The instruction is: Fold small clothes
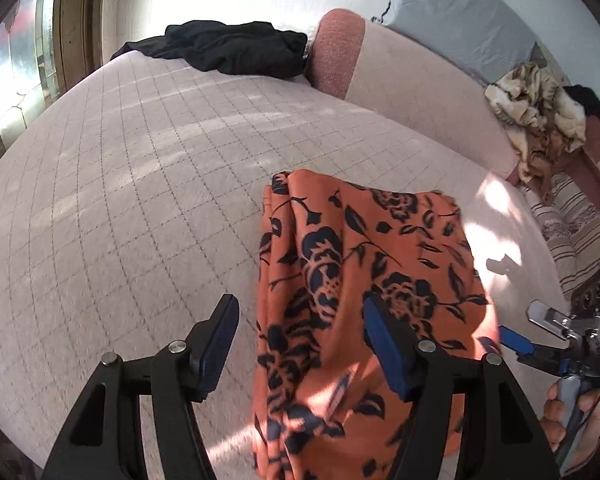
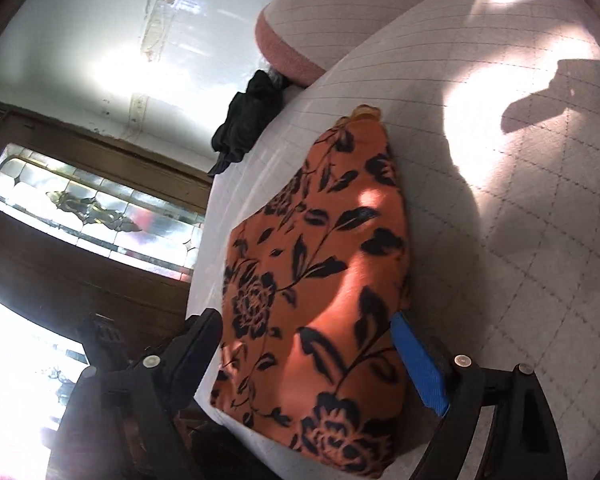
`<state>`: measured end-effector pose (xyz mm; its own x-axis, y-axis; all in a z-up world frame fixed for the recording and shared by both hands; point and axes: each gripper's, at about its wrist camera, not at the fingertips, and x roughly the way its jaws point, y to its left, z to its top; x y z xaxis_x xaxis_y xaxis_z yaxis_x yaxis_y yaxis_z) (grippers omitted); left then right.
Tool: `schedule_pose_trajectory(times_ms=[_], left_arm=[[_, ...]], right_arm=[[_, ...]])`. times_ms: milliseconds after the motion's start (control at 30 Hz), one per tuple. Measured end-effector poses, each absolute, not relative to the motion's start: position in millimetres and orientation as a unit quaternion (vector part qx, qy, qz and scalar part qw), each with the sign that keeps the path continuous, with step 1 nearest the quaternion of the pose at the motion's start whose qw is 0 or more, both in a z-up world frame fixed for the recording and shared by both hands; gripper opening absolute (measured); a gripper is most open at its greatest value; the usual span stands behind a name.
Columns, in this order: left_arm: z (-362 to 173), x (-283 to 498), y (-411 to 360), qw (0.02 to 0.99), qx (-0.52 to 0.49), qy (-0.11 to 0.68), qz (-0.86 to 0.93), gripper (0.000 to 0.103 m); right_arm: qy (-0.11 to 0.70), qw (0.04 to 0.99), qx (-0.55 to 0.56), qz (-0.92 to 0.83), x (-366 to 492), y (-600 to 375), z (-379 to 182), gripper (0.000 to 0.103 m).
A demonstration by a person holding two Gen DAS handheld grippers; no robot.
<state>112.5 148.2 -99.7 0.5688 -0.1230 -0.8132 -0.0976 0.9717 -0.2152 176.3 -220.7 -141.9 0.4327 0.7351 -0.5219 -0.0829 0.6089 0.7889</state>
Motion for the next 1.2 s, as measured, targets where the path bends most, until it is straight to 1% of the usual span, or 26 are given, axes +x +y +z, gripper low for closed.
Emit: schedule_pose_trajectory(times_ms=[67, 133, 200, 233, 267, 300, 367, 400, 467, 500, 567, 633, 700, 733, 800, 867, 933, 967, 1000, 1033, 1067, 1100, 1133, 1167, 1200], left_arm=[[-121, 131, 148, 0.865, -0.095, 0.492, 0.025, 0.066], [-128, 130, 152, 0.866, -0.108, 0.488, 0.026, 0.066], [-126, 127, 144, 0.876, -0.071, 0.476, 0.038, 0.067], [-127, 126, 141, 0.879, -0.058, 0.472, 0.040, 0.067], [-127, 125, 141, 0.880, -0.055, 0.471, 0.040, 0.067], [-129, 125, 144, 0.879, -0.062, 0.471, 0.038, 0.067], [-132, 126, 150, 0.877, -0.080, 0.473, 0.031, 0.068], [-133, 126, 151, 0.877, -0.084, 0.472, 0.029, 0.068], [-133, 125, 152, 0.879, -0.079, 0.470, 0.030, 0.068], [-132, 123, 150, 0.880, -0.076, 0.467, 0.030, 0.068], [-132, 121, 149, 0.882, -0.077, 0.464, 0.031, 0.068], [-132, 122, 150, 0.882, -0.079, 0.463, 0.031, 0.068], [-132, 121, 149, 0.882, -0.079, 0.463, 0.030, 0.068], [-132, 121, 149, 0.882, -0.080, 0.463, 0.030, 0.068], [-132, 120, 150, 0.883, -0.080, 0.462, 0.030, 0.068], [-132, 119, 151, 0.882, -0.084, 0.462, 0.028, 0.068], [-130, 118, 154, 0.881, -0.096, 0.463, 0.024, 0.068], [-126, 116, 155, 0.880, -0.104, 0.463, 0.020, 0.066], [-119, 113, 154, 0.879, -0.113, 0.462, 0.017, 0.057], [-109, 106, 152, 0.882, -0.119, 0.456, 0.011, 0.053], [-100, 97, 148, 0.888, -0.117, 0.445, 0.001, 0.050], [-92, 88, 142, 0.895, -0.108, 0.432, -0.009, 0.050], [-91, 81, 133, 0.899, -0.092, 0.427, -0.016, 0.050], [-97, 79, 124, 0.897, -0.070, 0.437, -0.026, 0.050], [-110, 82, 118, 0.888, -0.046, 0.457, -0.023, 0.052]], right_arm=[[0.478, 0.749, 0.372, 0.270, 195, -221, -158, 0.089], [0.504, 0.718, 0.381, 0.292, 207, -213, -174, 0.088], [0.519, 0.734, 0.333, 0.285, 210, -200, -172, 0.064], [0.518, 0.742, 0.318, 0.283, 208, -196, -167, 0.040], [0.510, 0.757, 0.297, 0.280, 204, -193, -157, 0.037], [0.503, 0.773, 0.273, 0.274, 200, -191, -148, 0.036], [0.513, 0.787, 0.232, 0.252, 198, -185, -152, 0.037], [0.525, 0.785, 0.225, 0.241, 199, -184, -160, 0.045], [0.520, 0.772, 0.275, 0.242, 193, -195, -159, 0.052], [0.509, 0.773, 0.286, 0.248, 187, -199, -153, 0.063], [0.485, 0.784, 0.294, 0.253, 167, -208, -140, 0.075], [0.476, 0.782, 0.312, 0.254, 147, -217, -139, 0.075], [0.501, 0.762, 0.333, 0.241, 142, -217, -156, 0.075], [0.517, 0.749, 0.341, 0.236, 143, -210, -165, 0.074], [0.518, 0.738, 0.345, 0.259, 144, -198, -168, 0.041], [0.506, 0.765, 0.309, 0.253, 141, -186, -149, 0.033], [0.506, 0.782, 0.272, 0.240, 139, -178, -140, 0.032], [0.521, 0.781, 0.258, 0.229, 142, -175, -148, 0.032], [0.530, 0.782, 0.244, 0.217, 142, -175, -155, 0.032], [0.526, 0.784, 0.246, 0.219, 140, -176, -157, 0.033], [0.518, 0.785, 0.255, 0.225, 138, -178, -155, 0.036], [0.514, 0.784, 0.261, 0.229, 137, -179, -154, 0.040], [0.516, 0.781, 0.268, 0.228, 136, -181, -154, 0.048], [0.519, 0.773, 0.280, 0.235, 136, -182, -155, 0.068], [0.514, 0.768, 0.293, 0.248, 136, -183, -153, 0.073]])
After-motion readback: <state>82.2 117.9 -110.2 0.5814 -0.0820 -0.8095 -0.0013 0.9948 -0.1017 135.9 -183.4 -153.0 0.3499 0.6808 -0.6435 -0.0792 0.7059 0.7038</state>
